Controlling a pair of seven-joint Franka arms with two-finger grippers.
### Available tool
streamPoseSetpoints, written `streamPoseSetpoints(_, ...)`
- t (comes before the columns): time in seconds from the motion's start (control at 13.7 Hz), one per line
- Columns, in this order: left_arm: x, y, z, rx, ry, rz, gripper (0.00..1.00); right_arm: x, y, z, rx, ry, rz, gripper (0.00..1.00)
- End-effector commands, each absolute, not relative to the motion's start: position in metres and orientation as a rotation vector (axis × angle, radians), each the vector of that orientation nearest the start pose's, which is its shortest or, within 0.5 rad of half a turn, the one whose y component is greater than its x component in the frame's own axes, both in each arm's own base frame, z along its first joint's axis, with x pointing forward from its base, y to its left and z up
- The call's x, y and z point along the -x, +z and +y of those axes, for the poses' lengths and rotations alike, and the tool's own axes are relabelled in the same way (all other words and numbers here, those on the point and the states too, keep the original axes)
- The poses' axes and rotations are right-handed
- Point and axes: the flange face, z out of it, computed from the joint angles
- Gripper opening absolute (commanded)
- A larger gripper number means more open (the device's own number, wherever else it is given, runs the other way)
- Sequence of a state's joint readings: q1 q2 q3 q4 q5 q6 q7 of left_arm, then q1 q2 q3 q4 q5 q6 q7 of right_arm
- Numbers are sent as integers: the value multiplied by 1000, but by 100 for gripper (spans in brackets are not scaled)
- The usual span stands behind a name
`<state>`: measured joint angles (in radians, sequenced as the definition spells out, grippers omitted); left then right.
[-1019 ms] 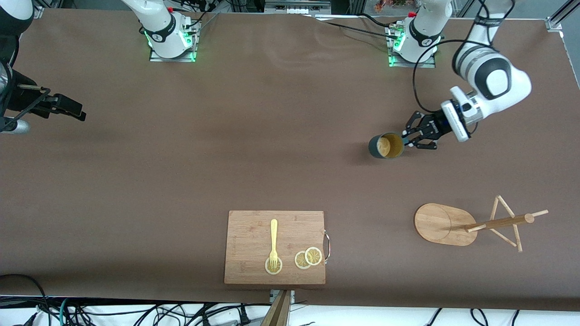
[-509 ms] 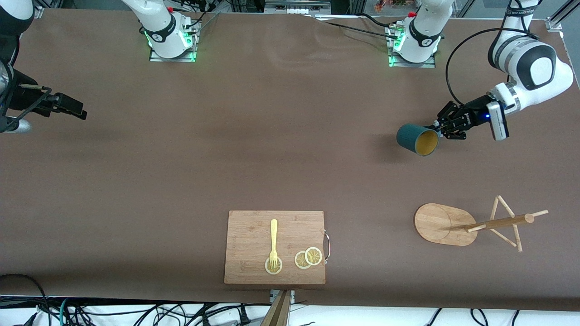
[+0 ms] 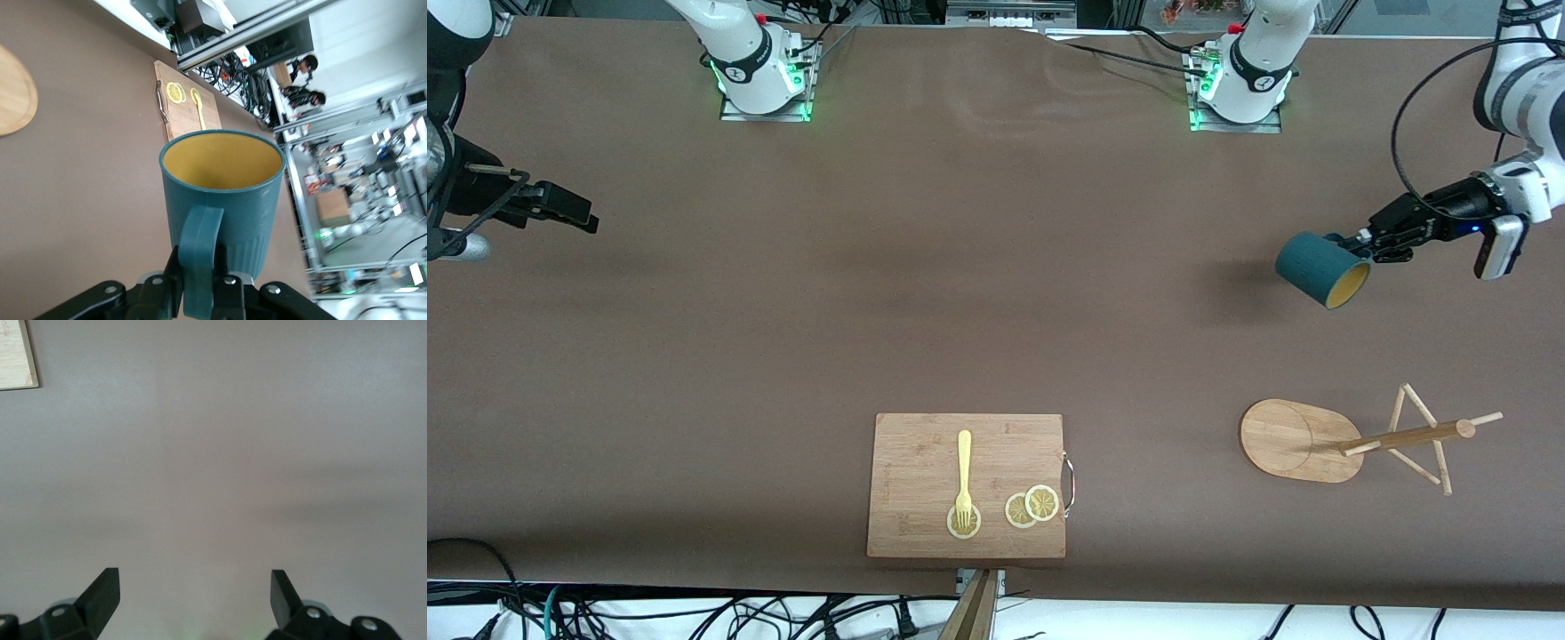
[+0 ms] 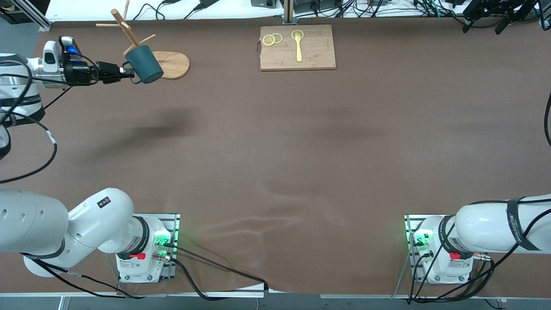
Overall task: Pass cup and hang on rack
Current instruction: 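Lift the teal mug with the left gripper and carry it toward the rack, then lower the mug handle onto a rack peg with the left gripper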
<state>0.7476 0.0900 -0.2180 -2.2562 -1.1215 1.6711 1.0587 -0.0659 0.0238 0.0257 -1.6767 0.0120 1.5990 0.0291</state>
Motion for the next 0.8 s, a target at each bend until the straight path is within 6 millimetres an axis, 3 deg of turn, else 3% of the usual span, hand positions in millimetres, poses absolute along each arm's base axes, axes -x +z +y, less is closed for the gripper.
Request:
streamPoseSetpoints(0.0,-485,320,188,-1882,236,96,0,-558,571,-17,3110,162,114,100)
streamPoseSetpoints(0.36,-509,322,201,-1766,-17,359,0,-558,571,-17,3108,162,114,100)
streamPoseSetpoints(0.73,-524,294,219,-1691,-107,470,0,-558,571,-17,3108,165,110,100)
